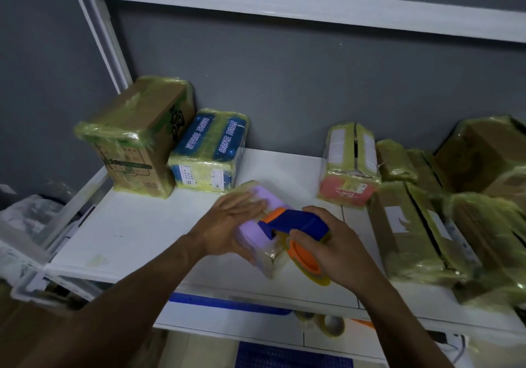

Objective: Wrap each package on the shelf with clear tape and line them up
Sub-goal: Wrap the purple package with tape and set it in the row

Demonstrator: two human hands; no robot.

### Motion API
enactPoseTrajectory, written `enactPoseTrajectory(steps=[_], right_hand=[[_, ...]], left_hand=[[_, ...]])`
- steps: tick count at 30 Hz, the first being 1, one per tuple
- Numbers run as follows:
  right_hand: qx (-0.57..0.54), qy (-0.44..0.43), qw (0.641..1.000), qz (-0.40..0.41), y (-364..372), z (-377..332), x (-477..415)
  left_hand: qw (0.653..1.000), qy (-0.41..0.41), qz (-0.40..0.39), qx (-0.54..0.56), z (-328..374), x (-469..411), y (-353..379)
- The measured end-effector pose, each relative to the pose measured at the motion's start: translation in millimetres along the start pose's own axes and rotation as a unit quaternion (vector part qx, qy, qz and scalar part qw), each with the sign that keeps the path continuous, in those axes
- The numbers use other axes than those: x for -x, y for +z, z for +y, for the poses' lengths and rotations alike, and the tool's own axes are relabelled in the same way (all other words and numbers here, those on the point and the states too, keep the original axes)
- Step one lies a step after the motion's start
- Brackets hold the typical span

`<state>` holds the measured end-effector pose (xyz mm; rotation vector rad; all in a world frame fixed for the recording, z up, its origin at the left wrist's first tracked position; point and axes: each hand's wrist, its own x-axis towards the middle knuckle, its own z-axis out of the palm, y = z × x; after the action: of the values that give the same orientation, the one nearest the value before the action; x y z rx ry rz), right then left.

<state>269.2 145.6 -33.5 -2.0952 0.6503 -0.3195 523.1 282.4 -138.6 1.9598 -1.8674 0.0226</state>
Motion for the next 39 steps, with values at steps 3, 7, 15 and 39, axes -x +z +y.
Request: enactPoseTrajectory(steps=[3, 7, 15, 39], right_hand=[[-0.006, 0.004, 1.0, 0.002, -1.9, 1.6, 0.3], [-0.009, 0.013, 1.0, 0.001, -2.8, 1.6, 1.9], [-0.004, -0.001, 1.0, 0.024, -17.3, 6.9, 22.6], [-0.027, 0.021, 0.999, 0.037, -17.6, 26.1, 30.3]], left_hand=[[0.999, -0.017, 0.048, 0.011, 16.1, 0.9, 12.9], [0.996, -0.028, 0.082, -0.003, 19.2, 0.8, 14.6], [0.995, -0.018, 0.093, -0.019, 14.9, -0.5, 17.2], [0.995, -0.038, 0.095, -0.019, 48.8, -0.9, 30.6]])
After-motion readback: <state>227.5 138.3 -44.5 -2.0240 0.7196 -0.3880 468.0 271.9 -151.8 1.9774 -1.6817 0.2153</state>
